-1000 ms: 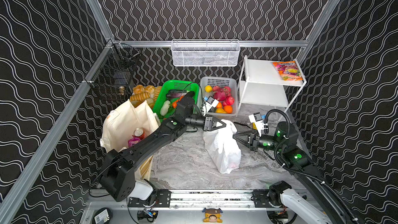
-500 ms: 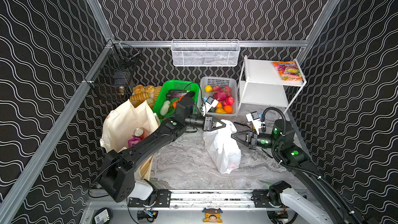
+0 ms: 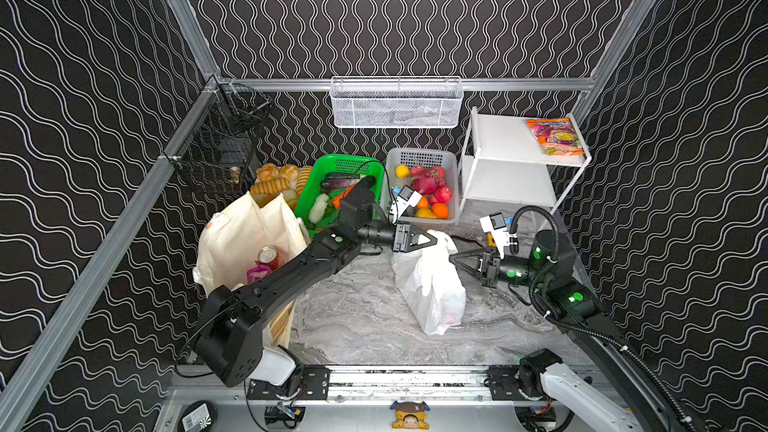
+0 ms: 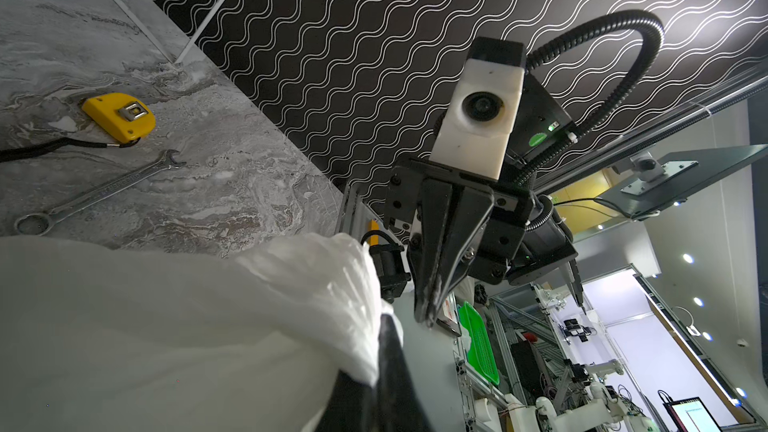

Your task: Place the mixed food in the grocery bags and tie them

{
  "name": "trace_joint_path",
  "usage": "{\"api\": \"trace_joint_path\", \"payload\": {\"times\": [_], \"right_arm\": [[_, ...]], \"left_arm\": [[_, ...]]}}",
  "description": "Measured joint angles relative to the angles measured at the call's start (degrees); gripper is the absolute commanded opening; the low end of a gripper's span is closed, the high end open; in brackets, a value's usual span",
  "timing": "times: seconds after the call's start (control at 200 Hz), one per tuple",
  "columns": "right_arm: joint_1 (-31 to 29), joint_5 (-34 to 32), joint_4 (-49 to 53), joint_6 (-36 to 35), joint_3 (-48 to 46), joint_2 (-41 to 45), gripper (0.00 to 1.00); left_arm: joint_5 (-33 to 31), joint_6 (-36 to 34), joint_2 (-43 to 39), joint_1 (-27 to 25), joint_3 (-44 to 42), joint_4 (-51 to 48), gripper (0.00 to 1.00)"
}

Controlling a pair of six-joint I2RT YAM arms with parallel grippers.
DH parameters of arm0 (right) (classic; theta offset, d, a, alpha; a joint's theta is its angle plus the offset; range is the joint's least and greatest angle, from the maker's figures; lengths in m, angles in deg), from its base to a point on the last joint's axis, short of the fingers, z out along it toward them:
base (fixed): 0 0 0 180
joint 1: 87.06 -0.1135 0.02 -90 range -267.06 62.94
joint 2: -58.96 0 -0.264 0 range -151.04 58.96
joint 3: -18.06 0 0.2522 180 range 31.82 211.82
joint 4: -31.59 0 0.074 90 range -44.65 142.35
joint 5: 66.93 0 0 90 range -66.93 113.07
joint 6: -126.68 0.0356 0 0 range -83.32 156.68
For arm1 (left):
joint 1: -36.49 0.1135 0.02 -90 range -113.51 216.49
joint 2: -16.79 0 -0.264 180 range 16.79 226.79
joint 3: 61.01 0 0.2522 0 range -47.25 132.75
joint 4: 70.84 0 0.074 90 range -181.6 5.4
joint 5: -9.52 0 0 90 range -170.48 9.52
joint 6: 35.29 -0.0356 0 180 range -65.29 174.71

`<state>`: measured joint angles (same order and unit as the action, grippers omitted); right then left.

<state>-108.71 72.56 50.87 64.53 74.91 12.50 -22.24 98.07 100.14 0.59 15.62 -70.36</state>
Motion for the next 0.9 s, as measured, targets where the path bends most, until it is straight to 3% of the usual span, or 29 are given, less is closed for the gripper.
{"api": "trace_joint_path", "payload": {"times": [0.11, 0.23, 0.35, 0.506, 0.586, 0.691, 0.811, 0.901], "right_arm": [[0.0, -2.6, 0.5, -0.5, 0.3, -0.7, 0.11], [0.0, -5.0, -1.6, 0.2, -2.6, -1.7, 0.11], [-0.5, -3.5, -5.2, 2.4, -5.3, -3.1, 0.12], [-10.2, -4.1, -9.6, 4.4, -7.2, -4.8, 0.13], [-14.7, -6.4, -11.4, 4.3, -5.9, -6.3, 0.17], [-15.8, -11.1, -10.8, 3.1, -4.9, -6.4, 0.22], [-16.1, -19.5, -7.8, -0.2, -6.5, -0.8, 0.32], [-16.0, -25.4, -5.1, -4.3, -7.8, 3.7, 0.32]], "left_arm": [[1.6, 1.5, 0.3, 0.0, 0.0, 2.3, 0.00], [3.1, 1.5, 0.6, 0.0, 0.0, 3.4, 0.00], [3.0, 1.1, 0.7, 0.1, 0.0, 2.9, 0.00], [3.0, 2.8, 3.0, 0.1, -0.3, 6.4, 0.00], [3.6, 4.4, 3.9, 0.1, -0.6, 8.3, 0.00], [3.3, 6.1, 4.4, 0.1, -0.6, 10.7, 0.00], [3.1, 5.9, 4.2, 0.1, -0.5, 11.1, 0.00], [3.6, 5.8, 4.2, 0.2, -0.4, 11.4, 0.00]]}}
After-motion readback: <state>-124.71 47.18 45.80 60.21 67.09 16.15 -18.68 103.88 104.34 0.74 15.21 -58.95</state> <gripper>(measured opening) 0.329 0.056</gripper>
